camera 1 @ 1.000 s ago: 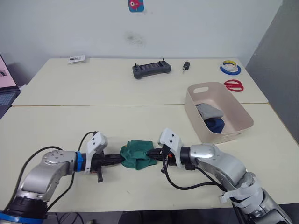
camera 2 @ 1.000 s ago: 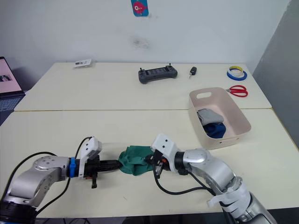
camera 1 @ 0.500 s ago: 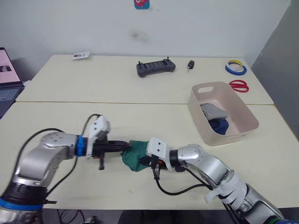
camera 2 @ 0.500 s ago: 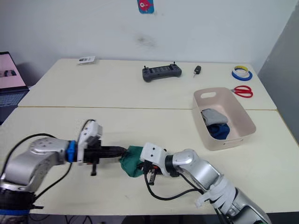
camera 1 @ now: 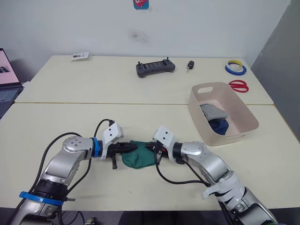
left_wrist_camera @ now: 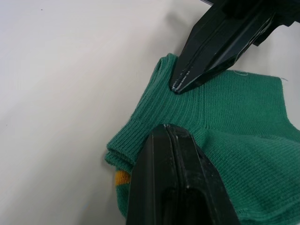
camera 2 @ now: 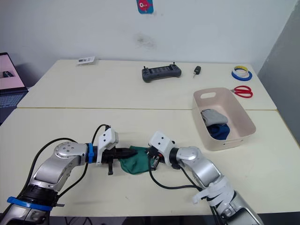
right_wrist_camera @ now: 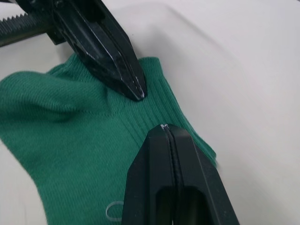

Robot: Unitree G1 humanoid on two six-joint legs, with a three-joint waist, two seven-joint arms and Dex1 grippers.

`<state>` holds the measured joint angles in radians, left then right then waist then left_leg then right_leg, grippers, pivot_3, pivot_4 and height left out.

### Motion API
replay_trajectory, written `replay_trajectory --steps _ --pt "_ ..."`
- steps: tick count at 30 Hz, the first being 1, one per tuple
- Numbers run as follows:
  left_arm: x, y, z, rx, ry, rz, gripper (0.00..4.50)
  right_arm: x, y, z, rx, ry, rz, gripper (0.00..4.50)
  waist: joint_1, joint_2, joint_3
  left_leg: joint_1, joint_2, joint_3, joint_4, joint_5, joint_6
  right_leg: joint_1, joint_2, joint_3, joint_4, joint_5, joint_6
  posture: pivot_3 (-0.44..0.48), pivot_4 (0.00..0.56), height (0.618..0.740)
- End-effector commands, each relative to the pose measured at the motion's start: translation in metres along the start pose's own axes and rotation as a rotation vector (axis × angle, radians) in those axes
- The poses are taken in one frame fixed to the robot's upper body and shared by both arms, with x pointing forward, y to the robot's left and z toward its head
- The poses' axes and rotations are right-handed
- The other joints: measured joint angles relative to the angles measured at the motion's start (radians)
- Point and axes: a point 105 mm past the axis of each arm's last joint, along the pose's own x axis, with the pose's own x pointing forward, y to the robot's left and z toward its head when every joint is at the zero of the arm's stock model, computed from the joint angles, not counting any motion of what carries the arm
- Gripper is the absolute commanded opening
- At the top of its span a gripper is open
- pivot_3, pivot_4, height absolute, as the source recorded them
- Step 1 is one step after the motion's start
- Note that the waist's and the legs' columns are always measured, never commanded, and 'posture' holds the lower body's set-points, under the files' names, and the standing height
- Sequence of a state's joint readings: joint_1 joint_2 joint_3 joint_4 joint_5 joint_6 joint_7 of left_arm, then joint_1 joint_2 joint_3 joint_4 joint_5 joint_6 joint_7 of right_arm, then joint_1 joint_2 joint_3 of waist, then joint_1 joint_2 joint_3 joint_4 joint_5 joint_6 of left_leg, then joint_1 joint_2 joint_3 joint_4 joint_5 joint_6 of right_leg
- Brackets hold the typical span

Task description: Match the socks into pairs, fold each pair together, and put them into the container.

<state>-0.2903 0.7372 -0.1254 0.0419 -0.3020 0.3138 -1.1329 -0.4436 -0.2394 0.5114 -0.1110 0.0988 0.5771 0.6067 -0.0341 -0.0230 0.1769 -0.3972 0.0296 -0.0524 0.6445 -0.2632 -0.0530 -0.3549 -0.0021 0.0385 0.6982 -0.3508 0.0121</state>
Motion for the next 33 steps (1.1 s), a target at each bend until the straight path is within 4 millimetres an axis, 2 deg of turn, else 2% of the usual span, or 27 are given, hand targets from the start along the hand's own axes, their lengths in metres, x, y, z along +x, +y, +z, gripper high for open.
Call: replay_trajectory --steps 1,3,5,6,10,12,15,17,22,27,30,33 --pt "-0.002 -0.002 -0.024 -0.027 0.088 -0.002 0.0 -0.013 -0.014 -0.025 0.005 0.08 -0.065 0.03 0.001 0.0 0.0 0.001 0.0 0.0 0.0 0.0 0.0 0.001 0.0 0.0 0.0 0.0 0.0 0.0 0.15 0.74" --pt "-0.005 -0.003 -0.032 -0.04 0.105 0.003 0.0 -0.023 -0.017 -0.03 0.002 0.09 -0.073 0.03 0.001 0.0 -0.002 0.003 0.0 0.0 0.0 0.0 0.0 0.003 0.0 0.0 0.0 0.0 0.0 0.0 0.15 0.74" --pt "-0.007 -0.002 -0.03 -0.046 0.081 0.01 0.0 -0.028 -0.016 -0.026 -0.025 0.058 -0.07 0.03 0.0 0.0 -0.002 0.004 0.0 0.0 0.0 0.0 0.0 0.004 0.0 0.0 0.0 0.0 0.0 0.0 0.15 0.74" --pt "-0.008 -0.001 -0.025 -0.05 0.056 0.01 0.0 -0.03 -0.015 -0.021 -0.036 0.029 -0.065 0.03 0.0 0.0 -0.002 0.004 0.0 0.0 0.0 0.0 0.0 0.004 0.0 0.0 0.0 0.0 0.0 0.0 0.15 0.74" --pt "-0.017 -0.009 0.007 -0.016 -0.042 -0.063 0.0 -0.036 0.003 0.025 -0.054 -0.19 0.038 0.03 -0.008 0.0 -0.001 0.002 0.001 0.0 -0.001 0.0 0.0 0.002 0.001 0.0 0.0 0.0 0.0 0.0 0.15 0.74" --pt "-0.021 -0.016 0.019 0.002 -0.05 -0.113 0.0 -0.036 0.014 0.031 -0.061 -0.211 0.102 0.03 -0.015 0.0 -0.001 0.0 0.002 -0.001 -0.001 0.0 0.0 0.0 0.002 0.0 0.0 0.0 0.0 0.0 0.15 0.74" --pt "-0.022 -0.023 0.023 0.024 -0.027 -0.161 0.0 -0.03 0.021 0.027 -0.062 -0.185 0.15 0.03 -0.013 0.0 -0.001 0.0 0.001 -0.001 0.0 0.0 0.0 0.001 0.002 0.0 0.0 0.0 0.0 0.0 0.15 0.74" --pt "-0.02 -0.026 0.02 0.033 0.001 -0.188 0.0 -0.023 0.028 0.019 -0.072 -0.136 0.194 0.03 -0.013 0.0 -0.001 0.0 0.0 -0.001 0.0 0.0 0.0 0.001 0.001 0.0 0.0 0.0 0.0 0.0 0.15 0.74" --pt "-0.017 -0.018 0.002 0.038 0.065 -0.154 0.0 -0.01 0.039 -0.004 -0.102 -0.024 0.24 0.03 -0.012 0.0 0.0 0.0 0.0 -0.001 0.0 0.0 0.0 0.001 0.001 -0.001 0.0 0.0 0.0 0.0 0.15 0.74" --pt "-0.027 -0.007 -0.026 0.039 0.159 -0.105 0.0 -0.017 0.035 -0.022 -0.123 0.064 0.212 0.03 -0.01 0.0 -0.001 0.001 0.0 -0.001 0.0 0.0 0.0 0.001 0.001 -0.001 0.0 0.0 0.0 0.0 0.15 0.74" --pt "-0.031 -0.006 -0.035 0.028 0.179 -0.104 0.0 -0.024 0.031 -0.021 -0.112 0.05 0.195 0.03 -0.009 0.0 -0.001 0.002 0.0 -0.001 0.0 0.0 0.0 0.002 0.001 -0.001 0.0 0.0 0.0 0.0 0.15 0.74" --pt "-0.028 -0.009 -0.036 0.026 0.17 -0.112 0.0 -0.027 0.031 -0.008 -0.074 0.007 0.196 0.03 -0.01 0.001 -0.001 0.003 0.0 -0.001 0.0 0.0 0.0 0.003 0.001 0.0 0.001 0.0 0.0 0.0 0.15 0.74"
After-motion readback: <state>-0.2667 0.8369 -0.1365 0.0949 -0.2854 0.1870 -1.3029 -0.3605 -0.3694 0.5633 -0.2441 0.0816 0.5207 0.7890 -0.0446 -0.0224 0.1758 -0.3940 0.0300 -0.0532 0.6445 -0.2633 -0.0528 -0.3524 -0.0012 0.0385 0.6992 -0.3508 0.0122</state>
